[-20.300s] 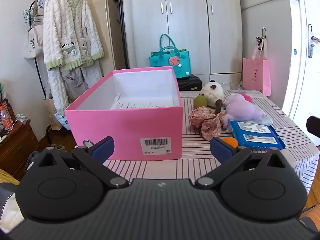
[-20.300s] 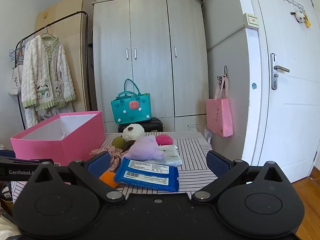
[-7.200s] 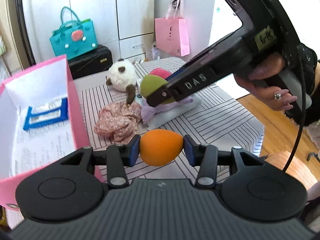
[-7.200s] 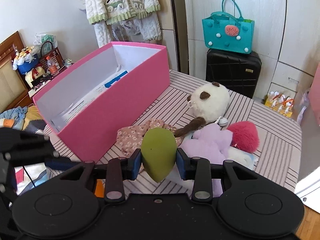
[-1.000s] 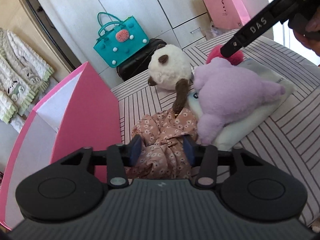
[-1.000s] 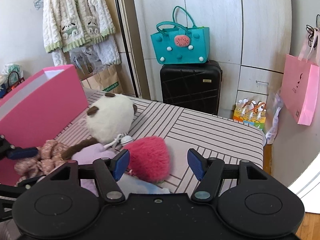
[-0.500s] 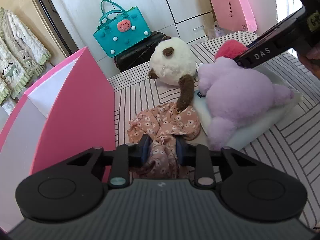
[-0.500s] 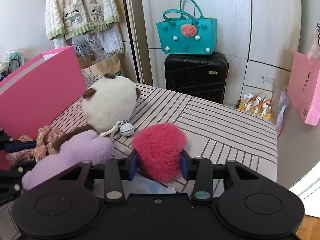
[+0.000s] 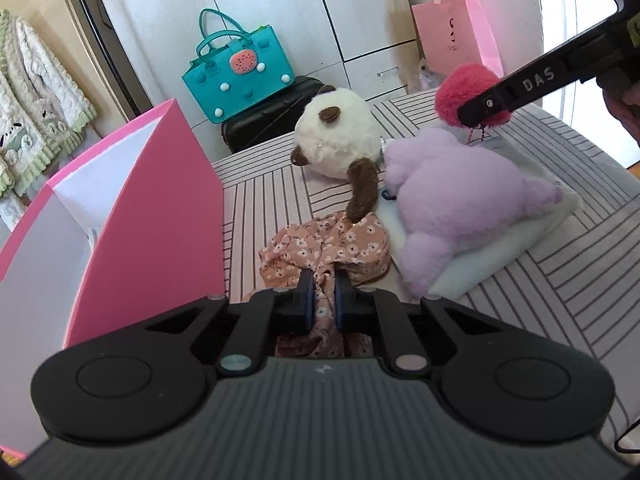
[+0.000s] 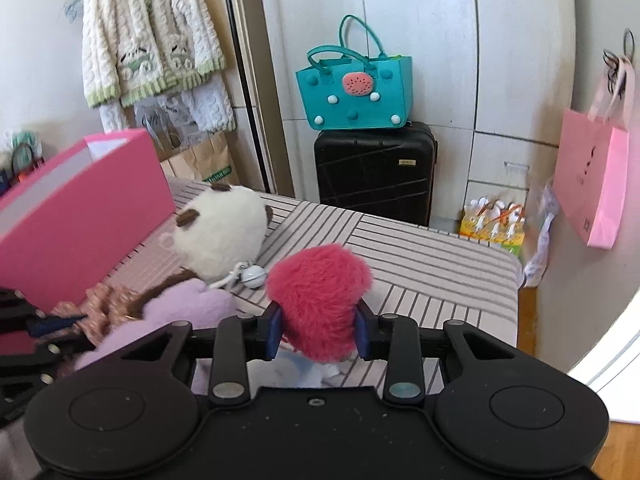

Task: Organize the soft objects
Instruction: 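Lift the floral cloth and red pompom and carry both over the pink box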

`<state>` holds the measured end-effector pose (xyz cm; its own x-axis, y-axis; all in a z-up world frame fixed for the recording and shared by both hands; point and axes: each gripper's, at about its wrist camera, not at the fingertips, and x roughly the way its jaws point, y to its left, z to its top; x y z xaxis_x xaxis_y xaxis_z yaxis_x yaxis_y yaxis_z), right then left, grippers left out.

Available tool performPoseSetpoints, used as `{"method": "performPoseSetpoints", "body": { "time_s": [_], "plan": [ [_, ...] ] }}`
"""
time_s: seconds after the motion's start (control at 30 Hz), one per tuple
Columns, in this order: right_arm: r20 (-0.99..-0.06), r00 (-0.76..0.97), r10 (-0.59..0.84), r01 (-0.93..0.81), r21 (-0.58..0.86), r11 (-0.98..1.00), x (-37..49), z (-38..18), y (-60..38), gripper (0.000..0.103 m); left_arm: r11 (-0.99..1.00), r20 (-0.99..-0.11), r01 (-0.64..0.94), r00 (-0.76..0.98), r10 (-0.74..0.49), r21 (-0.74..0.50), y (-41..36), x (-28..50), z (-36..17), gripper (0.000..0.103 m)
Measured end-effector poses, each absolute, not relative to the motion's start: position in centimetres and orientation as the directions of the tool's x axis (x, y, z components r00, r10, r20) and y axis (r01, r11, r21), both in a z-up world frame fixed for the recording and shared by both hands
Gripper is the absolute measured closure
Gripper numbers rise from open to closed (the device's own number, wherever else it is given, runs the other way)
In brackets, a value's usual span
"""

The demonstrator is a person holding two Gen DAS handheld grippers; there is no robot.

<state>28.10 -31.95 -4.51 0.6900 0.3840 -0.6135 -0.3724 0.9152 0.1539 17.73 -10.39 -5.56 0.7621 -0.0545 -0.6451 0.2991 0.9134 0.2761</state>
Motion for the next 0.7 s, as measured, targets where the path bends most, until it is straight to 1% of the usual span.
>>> {"method": "performPoseSetpoints", "body": {
  "time_s": [0.1, 0.23, 0.5, 0.7],
  "plan": [
    [-0.605, 0.67, 0.43, -0.365, 0.236, 0.901, 27.1, -4.2, -32.3, 0.063, 0.919, -0.651, 0.307, 0.755, -0.076, 0.248, -10.1, 17.5, -5.2, 0.094],
    [-0.601, 0.645, 0.473, -0.384, 0.281, 0.88, 25.6, -3.6, -32.3, 0.063, 0.92, -0.656, 0.338, 0.743, -0.133, 0.197, -9.4, 17.0, -4.3, 0.095],
    [-0.602, 0.621, 0.502, -0.417, 0.288, 0.862, 22.5, -1.7, -31.2, 0.063, 0.901, -0.658, 0.403, 0.724, -0.205, 0.163, -8.6, 16.1, -3.0, 0.095],
    [-0.622, 0.594, 0.51, -0.436, 0.284, 0.854, 20.6, -0.8, -30.1, 0.063, 0.87, -0.683, 0.478, 0.675, -0.277, 0.119, -7.7, 15.7, -2.1, 0.095]
  ]
}}
